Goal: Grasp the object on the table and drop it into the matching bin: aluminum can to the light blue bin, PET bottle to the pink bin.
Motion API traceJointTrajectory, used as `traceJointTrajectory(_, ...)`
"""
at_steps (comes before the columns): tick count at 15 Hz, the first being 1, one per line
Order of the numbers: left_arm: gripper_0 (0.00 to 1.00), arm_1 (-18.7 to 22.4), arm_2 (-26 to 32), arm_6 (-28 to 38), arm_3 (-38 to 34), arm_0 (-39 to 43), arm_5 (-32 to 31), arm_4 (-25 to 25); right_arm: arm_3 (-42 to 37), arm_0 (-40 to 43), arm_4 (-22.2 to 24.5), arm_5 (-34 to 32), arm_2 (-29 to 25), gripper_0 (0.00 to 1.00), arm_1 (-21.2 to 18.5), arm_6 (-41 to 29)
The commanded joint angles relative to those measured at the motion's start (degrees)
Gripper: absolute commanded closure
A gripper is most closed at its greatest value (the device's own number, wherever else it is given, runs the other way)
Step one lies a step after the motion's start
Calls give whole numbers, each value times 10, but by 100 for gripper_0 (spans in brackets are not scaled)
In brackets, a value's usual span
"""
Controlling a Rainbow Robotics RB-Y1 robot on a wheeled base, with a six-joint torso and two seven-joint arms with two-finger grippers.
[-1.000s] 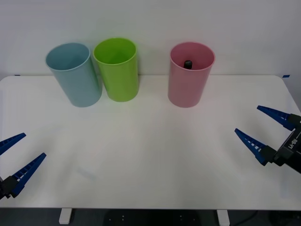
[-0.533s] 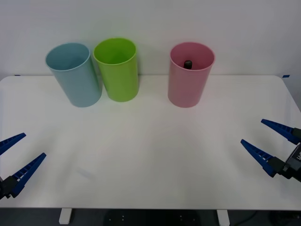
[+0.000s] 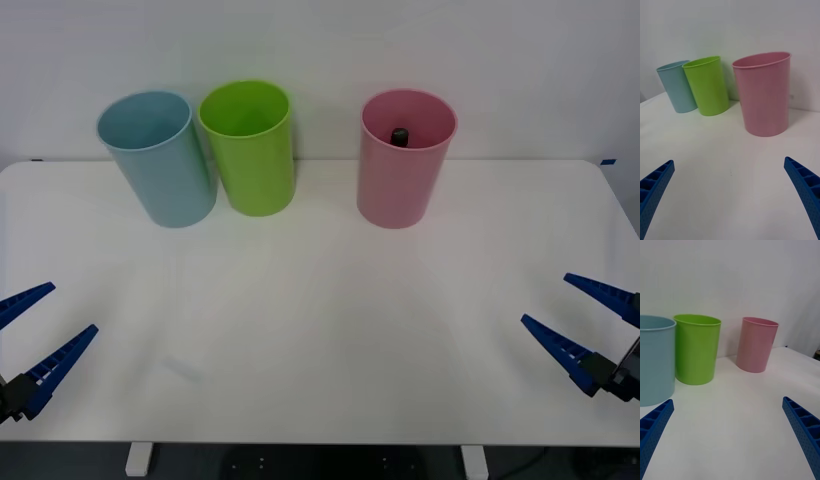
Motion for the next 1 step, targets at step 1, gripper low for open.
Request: traceJointTrajectory(1, 0, 0, 0, 0, 0, 0, 0, 0, 0, 0, 0, 0, 0, 0, 0, 0)
